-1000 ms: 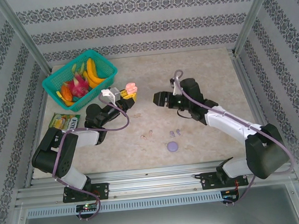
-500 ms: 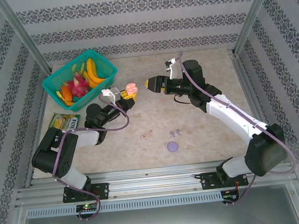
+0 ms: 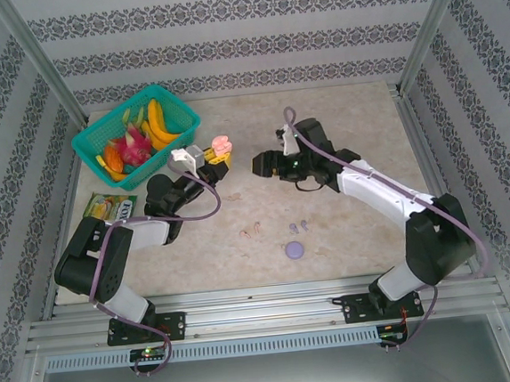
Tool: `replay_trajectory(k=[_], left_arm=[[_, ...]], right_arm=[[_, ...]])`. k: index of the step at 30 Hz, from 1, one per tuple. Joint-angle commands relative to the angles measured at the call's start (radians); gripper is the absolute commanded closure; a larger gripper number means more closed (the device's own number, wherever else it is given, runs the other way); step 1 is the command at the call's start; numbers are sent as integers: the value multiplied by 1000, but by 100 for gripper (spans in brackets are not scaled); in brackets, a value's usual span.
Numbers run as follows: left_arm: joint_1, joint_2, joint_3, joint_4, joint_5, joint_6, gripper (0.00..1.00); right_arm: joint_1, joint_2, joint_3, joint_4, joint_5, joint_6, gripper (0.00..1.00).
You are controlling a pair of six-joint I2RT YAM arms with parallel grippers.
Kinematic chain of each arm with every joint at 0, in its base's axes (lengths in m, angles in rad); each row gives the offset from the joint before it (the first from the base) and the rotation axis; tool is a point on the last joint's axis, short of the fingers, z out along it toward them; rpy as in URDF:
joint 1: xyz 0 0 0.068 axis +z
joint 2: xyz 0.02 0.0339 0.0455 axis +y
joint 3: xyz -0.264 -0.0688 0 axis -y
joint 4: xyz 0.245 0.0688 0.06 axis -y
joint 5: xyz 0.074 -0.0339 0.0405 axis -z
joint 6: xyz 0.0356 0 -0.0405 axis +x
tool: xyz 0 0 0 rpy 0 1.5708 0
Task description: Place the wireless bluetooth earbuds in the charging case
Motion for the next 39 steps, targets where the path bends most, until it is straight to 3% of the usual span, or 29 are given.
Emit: replay_trajectory(k=[1, 6, 12, 21, 28, 39], left_arm=[[29, 24, 40, 79, -14, 9, 100], [68, 38, 53, 92, -3, -16, 100], [81, 9, 50, 78, 6, -20, 100], [82, 8, 39, 92, 9, -27, 100], [82, 12, 32, 92, 12, -23, 100], [82, 8, 29, 92, 22, -25, 100]], right_arm=[[68, 20, -21, -122, 99, -72, 28], [140, 51, -66, -151, 176, -58, 30], [205, 116, -76, -193, 302, 102, 34], [319, 271, 49, -270, 414, 326, 36], [344, 316, 100, -308, 460, 425, 42], [347, 371, 141, -341, 486, 458, 51]])
